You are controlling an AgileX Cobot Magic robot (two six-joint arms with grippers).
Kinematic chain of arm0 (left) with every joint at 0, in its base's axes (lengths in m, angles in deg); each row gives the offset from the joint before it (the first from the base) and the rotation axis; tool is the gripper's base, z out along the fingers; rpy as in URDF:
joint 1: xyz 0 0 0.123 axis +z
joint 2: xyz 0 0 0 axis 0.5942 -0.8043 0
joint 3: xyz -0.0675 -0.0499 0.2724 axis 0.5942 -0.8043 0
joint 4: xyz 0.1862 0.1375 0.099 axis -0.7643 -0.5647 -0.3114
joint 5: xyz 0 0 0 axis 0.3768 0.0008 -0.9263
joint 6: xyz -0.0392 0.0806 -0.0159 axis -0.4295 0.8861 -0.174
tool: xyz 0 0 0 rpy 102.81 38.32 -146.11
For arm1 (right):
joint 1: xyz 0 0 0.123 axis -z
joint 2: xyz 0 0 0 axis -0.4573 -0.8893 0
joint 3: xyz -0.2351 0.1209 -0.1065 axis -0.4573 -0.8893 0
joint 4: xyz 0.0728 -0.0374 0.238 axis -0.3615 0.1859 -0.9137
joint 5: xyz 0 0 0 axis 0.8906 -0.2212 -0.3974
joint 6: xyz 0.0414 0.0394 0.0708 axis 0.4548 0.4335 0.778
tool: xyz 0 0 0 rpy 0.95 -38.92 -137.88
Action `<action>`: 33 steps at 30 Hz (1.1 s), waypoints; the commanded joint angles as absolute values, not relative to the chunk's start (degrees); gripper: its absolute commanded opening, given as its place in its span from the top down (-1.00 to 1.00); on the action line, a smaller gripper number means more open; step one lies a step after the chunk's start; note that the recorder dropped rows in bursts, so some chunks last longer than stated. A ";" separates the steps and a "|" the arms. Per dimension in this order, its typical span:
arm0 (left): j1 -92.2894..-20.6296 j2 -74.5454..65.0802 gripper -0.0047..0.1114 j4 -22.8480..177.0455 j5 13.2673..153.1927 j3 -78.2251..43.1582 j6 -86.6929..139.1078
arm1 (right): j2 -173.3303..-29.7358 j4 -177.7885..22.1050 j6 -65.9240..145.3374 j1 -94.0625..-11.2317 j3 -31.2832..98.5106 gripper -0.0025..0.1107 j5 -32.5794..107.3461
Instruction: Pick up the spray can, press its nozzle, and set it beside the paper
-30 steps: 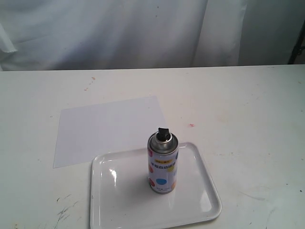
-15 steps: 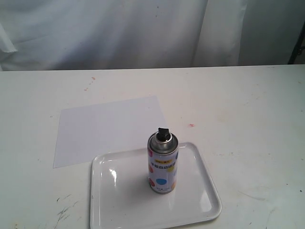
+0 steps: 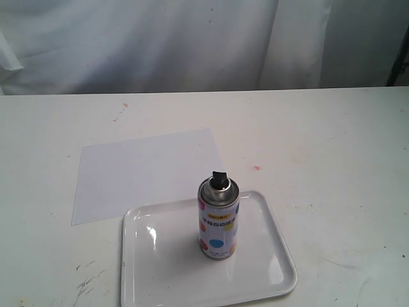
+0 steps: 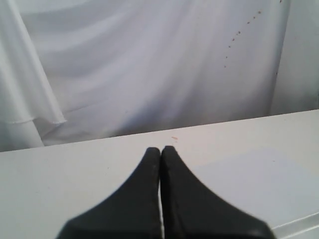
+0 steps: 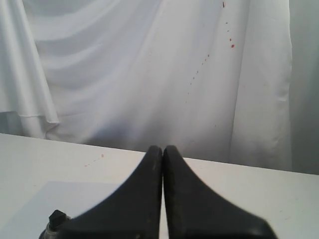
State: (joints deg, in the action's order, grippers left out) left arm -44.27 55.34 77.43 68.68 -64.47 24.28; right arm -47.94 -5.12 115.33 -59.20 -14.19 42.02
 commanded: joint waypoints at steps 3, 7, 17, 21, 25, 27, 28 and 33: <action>-44.42 61.56 0.92 74.53 69.63 -70.91 21.40 | -47.84 -7.43 114.81 -58.90 -14.40 0.96 42.18; -44.42 63.52 0.92 74.35 69.76 -74.29 23.94 | -47.84 -7.43 114.81 -58.90 -14.40 0.96 42.18; -35.70 65.08 0.92 78.22 74.88 -78.23 23.90 | -47.84 -7.43 114.92 -58.90 -14.40 0.96 42.18; -36.73 65.08 0.92 80.03 68.49 -78.23 23.90 | -47.84 -7.43 114.92 -58.90 -14.40 0.96 42.18; -40.45 65.08 0.92 79.33 67.65 -78.23 23.90 | -47.84 -7.43 115.17 -58.90 -14.40 0.96 42.18; -40.45 65.08 0.92 79.33 67.65 -78.23 23.90 | -47.84 -7.43 115.17 -58.90 -14.40 0.96 42.18; -40.45 65.08 0.92 79.33 67.65 -78.23 23.90 | -47.84 -7.43 115.17 -58.90 -14.40 0.96 42.18; -40.43 65.08 0.92 79.33 67.88 -78.23 23.90 | -47.84 -7.43 115.17 -58.90 -14.40 0.96 42.18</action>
